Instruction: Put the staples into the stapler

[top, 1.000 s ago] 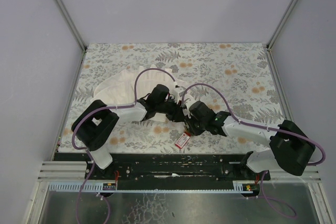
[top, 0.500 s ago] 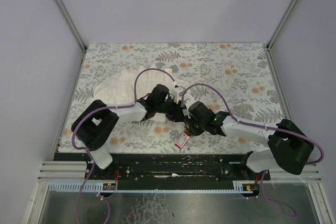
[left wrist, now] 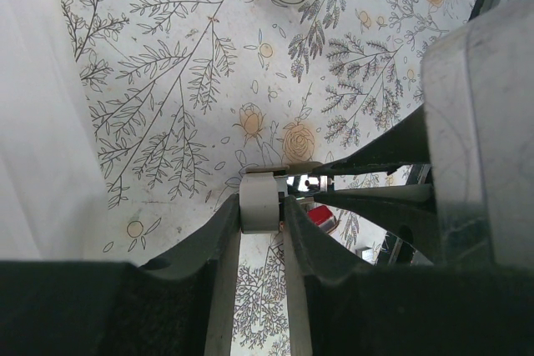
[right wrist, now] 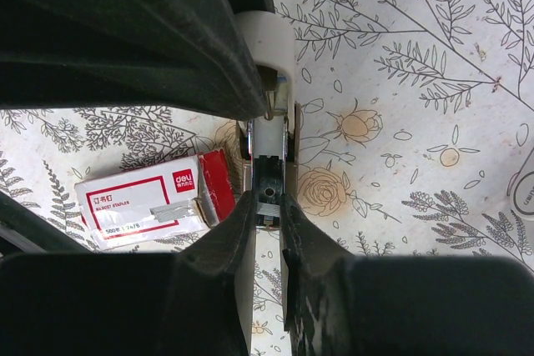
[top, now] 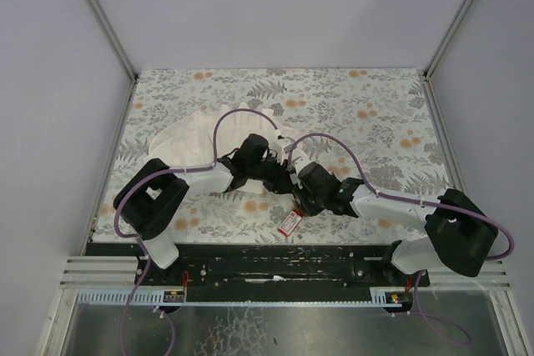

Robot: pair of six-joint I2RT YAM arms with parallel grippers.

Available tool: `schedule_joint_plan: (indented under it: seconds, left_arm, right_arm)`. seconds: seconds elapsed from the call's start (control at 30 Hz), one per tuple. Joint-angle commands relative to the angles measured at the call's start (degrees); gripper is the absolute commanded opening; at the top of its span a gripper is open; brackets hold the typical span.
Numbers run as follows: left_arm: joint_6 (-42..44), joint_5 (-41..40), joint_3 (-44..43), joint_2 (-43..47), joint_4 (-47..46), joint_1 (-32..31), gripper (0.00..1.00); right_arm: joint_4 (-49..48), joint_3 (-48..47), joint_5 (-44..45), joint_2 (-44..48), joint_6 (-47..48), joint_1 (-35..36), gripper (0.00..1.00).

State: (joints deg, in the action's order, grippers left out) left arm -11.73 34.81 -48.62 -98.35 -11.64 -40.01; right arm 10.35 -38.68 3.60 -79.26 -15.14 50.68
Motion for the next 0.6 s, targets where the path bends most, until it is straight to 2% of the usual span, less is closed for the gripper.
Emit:
schedule_joint_plan:
  seconds: [0.0,0.37,0.57]
  left_arm:
    - [3.09,2.98,-0.07,0.43,-0.37,-1.17,0.09]
    - [5.20,2.82,-0.46,0.96,1.10,-1.25,0.00]
    - [7.73,3.19,-1.25,1.13,3.05,-1.25,0.00]
  right_arm:
    - [-2.10,-0.41,1.72,-1.68,-0.32,0.70,0.17]
    - [-2.10,0.00,2.14,-1.88,-1.21,0.78,0.16]
    - [-1.97,-0.06,1.40,-1.52,-0.86,0.81,0.16]
